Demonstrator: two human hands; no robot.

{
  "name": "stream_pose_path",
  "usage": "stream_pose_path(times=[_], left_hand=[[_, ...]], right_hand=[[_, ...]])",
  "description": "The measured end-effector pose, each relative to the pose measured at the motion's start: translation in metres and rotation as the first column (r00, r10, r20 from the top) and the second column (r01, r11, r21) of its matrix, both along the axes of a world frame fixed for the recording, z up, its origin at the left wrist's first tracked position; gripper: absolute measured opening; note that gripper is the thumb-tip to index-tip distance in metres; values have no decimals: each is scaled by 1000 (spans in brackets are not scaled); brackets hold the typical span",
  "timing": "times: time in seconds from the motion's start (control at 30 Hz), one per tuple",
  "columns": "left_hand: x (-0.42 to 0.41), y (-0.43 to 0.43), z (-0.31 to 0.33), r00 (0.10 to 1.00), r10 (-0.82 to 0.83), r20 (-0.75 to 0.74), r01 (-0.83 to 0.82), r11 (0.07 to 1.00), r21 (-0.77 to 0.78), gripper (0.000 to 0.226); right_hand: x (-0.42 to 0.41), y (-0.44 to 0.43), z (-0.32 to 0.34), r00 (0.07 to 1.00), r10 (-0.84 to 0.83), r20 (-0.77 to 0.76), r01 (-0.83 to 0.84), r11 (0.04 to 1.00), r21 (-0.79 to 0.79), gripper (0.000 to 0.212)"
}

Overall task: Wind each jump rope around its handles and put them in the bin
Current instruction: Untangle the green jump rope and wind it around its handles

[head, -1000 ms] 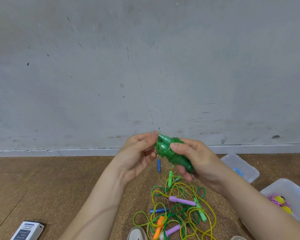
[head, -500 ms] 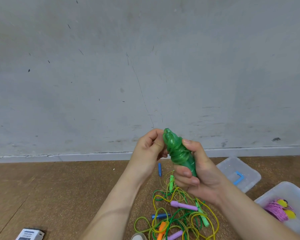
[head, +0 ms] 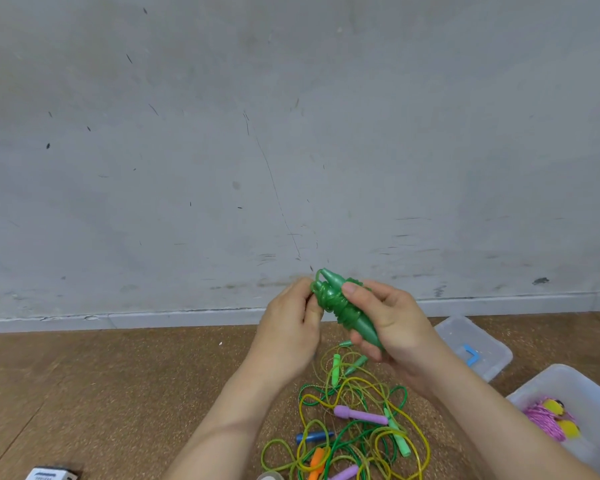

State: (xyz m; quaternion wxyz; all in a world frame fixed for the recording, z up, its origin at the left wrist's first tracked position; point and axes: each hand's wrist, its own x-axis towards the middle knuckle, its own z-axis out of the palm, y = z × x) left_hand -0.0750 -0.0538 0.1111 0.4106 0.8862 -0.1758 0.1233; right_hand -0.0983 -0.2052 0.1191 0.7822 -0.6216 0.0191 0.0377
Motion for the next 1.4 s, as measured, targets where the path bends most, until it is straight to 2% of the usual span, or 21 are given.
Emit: stream_pose_path(times=[0.1, 0.2, 0.27, 0.33, 0.43, 0.6, 0.67, 0.73, 0.8, 0.87, 0.93, 1.07, 1.13, 1.23, 1.37, 1.4], left_hand=[[-1, 0, 5, 999, 18, -42, -20, 998, -55, 20], [-1, -3, 1, 993, -16, 114, 5, 995, 97, 18], [0, -8, -5, 986, -49, 157, 28, 990, 137, 18], [2, -13, -10, 987, -54, 153, 38, 994, 105, 18], [-1, -19, -11, 996, -53, 72, 58, 996, -69, 15], [-6, -31, -8, 975, -106, -197, 20, 919, -393, 21], [-5, -39, -9, 959, -117, -257, -19, 881, -474, 24], [-6, -47, -12, 955, -112, -273, -38, 871, -490, 24], [-9, -51, -13, 974, -99, -205, 9, 918, -397, 22], [-14, -51, -12, 991, -129, -29, 123, 980, -159, 23], [-23, -50, -6, 973, -207, 99, 207, 978, 13, 23], [-44, -59, 8, 924, -314, 219, 296, 949, 113, 19], [-54, -66, 4, 924, -327, 197, 310, 944, 111, 18], [-67, -85, -8, 947, -304, 103, 300, 952, 56, 15], [-89, -132, -24, 911, -397, -108, 405, 912, 66, 2], [-93, -146, -30, 897, -412, -158, 425, 903, 56, 9]], right_hand=[[4, -11, 1, 1000, -7, -10, 5, 990, -144, 39], [2, -9, 0, 995, 63, -78, -80, 967, -241, 45], [3, -3, -4, 993, 8, -115, -37, 966, -256, 50], [4, -2, -6, 993, -59, -104, 28, 962, -273, 39], [5, -4, -4, 994, -99, -49, 83, 963, -258, 23], [4, 1, -7, 974, -228, 11, 225, 952, -206, 26], [3, 3, -9, 957, -288, 32, 289, 947, -141, 25], [-1, 5, -9, 938, -346, 25, 347, 936, -53, 24], [-10, 5, -8, 915, -401, -47, 402, 916, 5, 25], [-22, -1, -6, 898, -410, -157, 418, 908, 17, 23], [-34, -10, -1, 898, -356, -258, 381, 923, 52, 20], [-67, -25, 17, 906, -259, -336, 312, 943, 114, 27], [-83, -33, 22, 908, -237, -345, 285, 954, 95, 30], [-98, -56, 16, 903, -315, -294, 318, 947, -36, 32], [-105, -94, -23, 865, -438, -244, 437, 897, -58, 45], [-105, -103, -35, 852, -457, -257, 458, 887, -59, 48]])
